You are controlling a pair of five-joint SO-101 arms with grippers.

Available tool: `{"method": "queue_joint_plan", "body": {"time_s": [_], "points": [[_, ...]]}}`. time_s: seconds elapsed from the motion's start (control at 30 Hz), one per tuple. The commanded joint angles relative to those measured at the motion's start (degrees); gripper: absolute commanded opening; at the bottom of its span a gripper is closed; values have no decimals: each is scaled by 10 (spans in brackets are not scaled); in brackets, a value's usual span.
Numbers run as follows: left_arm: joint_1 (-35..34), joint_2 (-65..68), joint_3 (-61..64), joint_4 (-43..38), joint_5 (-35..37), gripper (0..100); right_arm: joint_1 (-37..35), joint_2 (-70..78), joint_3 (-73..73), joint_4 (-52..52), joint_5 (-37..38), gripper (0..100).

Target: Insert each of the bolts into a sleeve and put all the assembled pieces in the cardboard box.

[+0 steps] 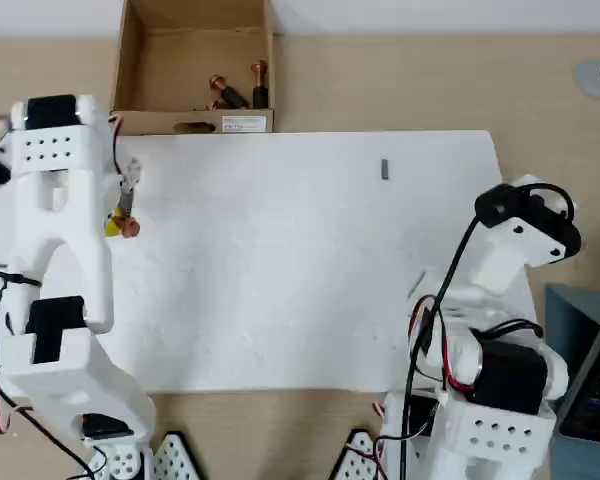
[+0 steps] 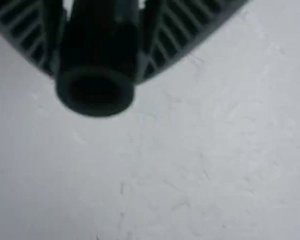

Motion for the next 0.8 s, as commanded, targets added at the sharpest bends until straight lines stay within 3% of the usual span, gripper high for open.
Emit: {"method": "queue_joint_plan", "body": {"time_s": [0.0,0.33,0.6,0.77], "points": [[-11,-36,6,2,76,2,5,-5,0,-12,4,9],[-45,-36,9,-15,236,2,6,-5,-1,-11,4,9],[-73,-35,25,-30,214,13,6,-5,-1,-10,4,9],[-72,-36,41,-30,214,185,6,-5,-1,-10,4,9]]}}
